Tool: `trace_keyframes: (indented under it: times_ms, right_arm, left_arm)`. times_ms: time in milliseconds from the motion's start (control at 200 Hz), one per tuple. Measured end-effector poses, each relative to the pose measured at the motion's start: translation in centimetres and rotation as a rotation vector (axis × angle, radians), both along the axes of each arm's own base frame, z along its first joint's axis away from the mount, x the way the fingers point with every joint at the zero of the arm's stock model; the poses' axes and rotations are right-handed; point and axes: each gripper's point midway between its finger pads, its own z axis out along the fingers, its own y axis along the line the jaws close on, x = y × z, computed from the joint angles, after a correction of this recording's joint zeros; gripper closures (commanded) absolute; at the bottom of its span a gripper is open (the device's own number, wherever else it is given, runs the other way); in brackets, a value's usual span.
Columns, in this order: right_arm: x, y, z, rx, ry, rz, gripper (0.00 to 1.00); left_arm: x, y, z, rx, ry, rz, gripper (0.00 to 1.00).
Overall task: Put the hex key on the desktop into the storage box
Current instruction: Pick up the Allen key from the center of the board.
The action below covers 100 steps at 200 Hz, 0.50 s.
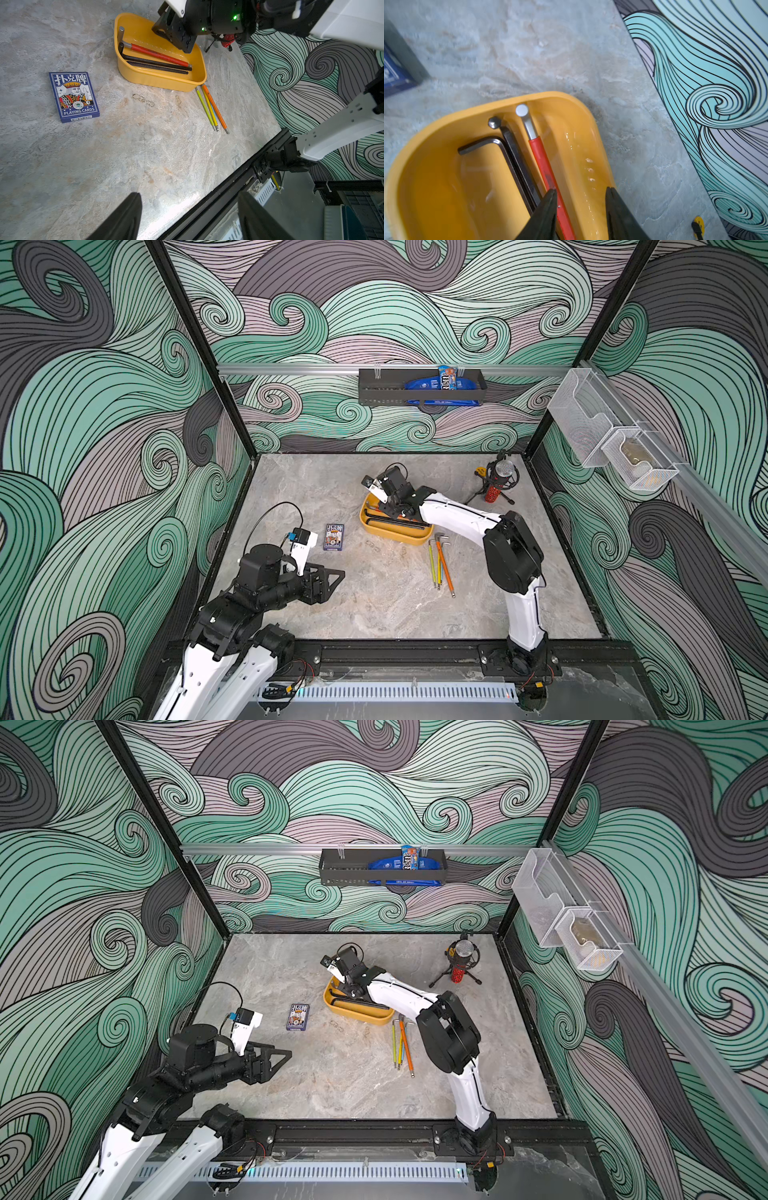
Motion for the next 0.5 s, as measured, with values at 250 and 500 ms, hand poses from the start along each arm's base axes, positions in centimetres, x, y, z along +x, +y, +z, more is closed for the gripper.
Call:
trace_keyframes:
  times_ms: [250,500]
  right_arm:
    - [-0.7,-3.5,5.9,0.211,-0.048,-0.192,0.57]
    - [-4.2,-9.4,10.7,0.474,-0.061,-0.452,0.54]
  left_arm:
    - [0.0,0.0,0.0,0.001,-0.001,0.0,0.24]
    - [0.3,0.0,0.3,-0.004,-0.017,0.003,0.24]
